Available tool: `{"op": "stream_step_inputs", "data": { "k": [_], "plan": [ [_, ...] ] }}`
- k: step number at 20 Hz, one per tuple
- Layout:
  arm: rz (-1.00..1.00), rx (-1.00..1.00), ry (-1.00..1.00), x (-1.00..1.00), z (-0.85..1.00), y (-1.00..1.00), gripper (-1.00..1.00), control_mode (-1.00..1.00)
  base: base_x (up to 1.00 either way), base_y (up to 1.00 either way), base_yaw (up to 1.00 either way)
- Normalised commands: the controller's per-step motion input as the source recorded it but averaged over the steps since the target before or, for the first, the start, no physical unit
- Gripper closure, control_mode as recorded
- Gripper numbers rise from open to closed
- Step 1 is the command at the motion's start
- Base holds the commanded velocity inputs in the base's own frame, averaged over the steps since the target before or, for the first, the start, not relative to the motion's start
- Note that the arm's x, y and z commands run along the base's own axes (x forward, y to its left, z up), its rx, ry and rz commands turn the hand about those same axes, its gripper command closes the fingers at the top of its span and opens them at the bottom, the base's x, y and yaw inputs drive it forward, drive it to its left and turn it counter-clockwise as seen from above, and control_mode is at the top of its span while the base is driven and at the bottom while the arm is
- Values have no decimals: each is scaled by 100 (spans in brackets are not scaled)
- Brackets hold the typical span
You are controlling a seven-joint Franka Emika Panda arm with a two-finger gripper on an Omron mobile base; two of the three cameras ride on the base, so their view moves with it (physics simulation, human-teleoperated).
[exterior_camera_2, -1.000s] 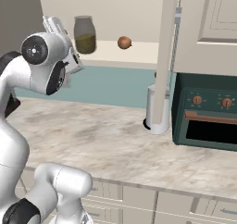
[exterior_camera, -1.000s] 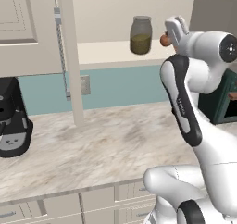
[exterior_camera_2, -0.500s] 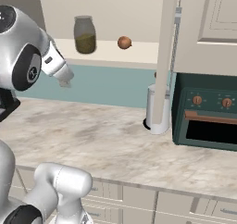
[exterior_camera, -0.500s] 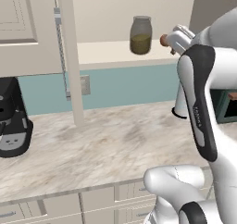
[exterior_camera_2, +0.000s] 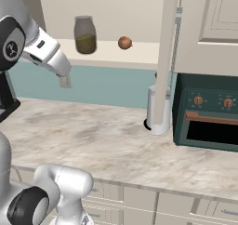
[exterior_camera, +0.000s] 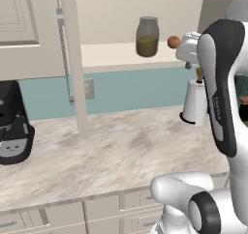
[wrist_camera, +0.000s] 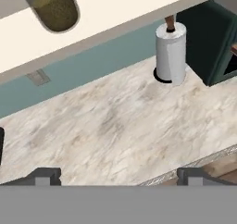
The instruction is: Pick the jar and jar from the dining table and place them in the open cabinet. Close the cabinet after placing the objects.
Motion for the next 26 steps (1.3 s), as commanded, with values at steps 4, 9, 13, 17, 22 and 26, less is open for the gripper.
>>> {"op": "stream_step_inputs", "data": {
  "k": [4,9,13,17,22,26],
  "plan": [
    [13,-4,2,-7,-13,0,-100,-100,0,0,0],
    [13,-4,0,-7,-44,0,-100,-100,0,0,0],
    [14,-12,4,-27,-44,0,-100,-100,0,0,0],
    [11,-7,5,-41,-31,0,-100,-100,0,0,0],
    [10,-2,5,-51,-24,0,-100,-100,0,0,0],
    [3,0,5,-33,-19,0,-100,-100,0,0,0]
  ]
}}
